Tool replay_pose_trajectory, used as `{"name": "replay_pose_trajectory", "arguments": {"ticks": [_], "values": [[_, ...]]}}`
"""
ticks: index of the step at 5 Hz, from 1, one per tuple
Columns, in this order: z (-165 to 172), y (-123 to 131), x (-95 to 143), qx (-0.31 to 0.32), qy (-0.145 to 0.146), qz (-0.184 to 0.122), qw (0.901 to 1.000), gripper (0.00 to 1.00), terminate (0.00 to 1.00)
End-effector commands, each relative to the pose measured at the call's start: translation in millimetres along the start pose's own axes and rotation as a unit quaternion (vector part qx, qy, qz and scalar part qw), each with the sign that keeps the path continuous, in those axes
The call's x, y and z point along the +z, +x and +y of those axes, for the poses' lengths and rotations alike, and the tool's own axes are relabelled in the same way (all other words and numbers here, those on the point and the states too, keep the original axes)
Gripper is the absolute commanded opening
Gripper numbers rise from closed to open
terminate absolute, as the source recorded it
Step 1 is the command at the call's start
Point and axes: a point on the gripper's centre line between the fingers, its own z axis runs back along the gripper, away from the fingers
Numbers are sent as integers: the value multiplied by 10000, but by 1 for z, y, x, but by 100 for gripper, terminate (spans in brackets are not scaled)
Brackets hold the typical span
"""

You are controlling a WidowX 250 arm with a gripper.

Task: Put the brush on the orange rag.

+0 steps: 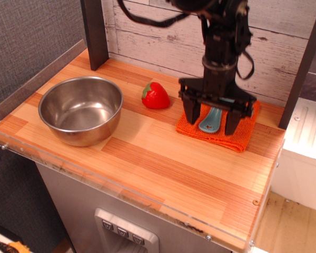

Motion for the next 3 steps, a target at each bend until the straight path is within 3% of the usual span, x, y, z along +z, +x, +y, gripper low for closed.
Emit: {"name": "replay_pose_trajectory", "arguments": {"ticks": [1, 2, 3], "values": [[57, -31, 67, -183, -93, -341, 9992, 100, 0], [94, -60, 68, -490, 256, -68, 9984, 100, 0], [117, -81, 55, -460, 435, 17, 9980, 100, 0]]}}
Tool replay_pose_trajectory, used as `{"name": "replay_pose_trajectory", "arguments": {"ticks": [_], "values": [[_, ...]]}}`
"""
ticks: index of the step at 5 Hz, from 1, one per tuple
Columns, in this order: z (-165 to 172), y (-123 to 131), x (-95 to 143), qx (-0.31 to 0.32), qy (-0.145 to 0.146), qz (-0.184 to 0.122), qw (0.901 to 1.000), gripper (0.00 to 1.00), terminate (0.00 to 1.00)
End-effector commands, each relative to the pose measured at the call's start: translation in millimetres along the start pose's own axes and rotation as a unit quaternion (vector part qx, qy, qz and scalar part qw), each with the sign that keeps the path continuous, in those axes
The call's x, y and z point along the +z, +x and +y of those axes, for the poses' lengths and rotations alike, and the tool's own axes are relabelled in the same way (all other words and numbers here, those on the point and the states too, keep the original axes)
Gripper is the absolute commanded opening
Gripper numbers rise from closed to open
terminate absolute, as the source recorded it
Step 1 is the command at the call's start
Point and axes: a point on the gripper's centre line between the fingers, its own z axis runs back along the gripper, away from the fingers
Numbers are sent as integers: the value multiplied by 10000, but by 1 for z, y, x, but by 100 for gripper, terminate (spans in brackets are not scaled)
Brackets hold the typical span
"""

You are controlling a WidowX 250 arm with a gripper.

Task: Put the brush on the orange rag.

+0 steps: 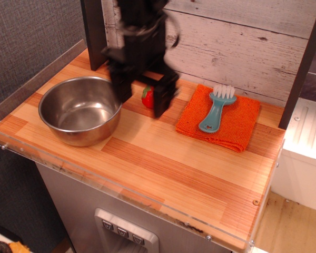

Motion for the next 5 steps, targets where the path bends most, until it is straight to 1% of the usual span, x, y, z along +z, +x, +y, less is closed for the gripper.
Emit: {"name": "replay_pose_trajectory", "arguments": {"ticks": [1, 2, 3, 4, 5], "values": [[30, -24, -2, 155, 156, -248, 9995, 100, 0], [28, -27, -5, 180, 77, -281, 9994, 100, 0], [26, -30, -6, 274, -143, -405, 9987, 100, 0], [26, -30, -6, 274, -143, -405, 9987, 100, 0], [26, -30, -6, 274, -143, -405, 9987, 100, 100]]}}
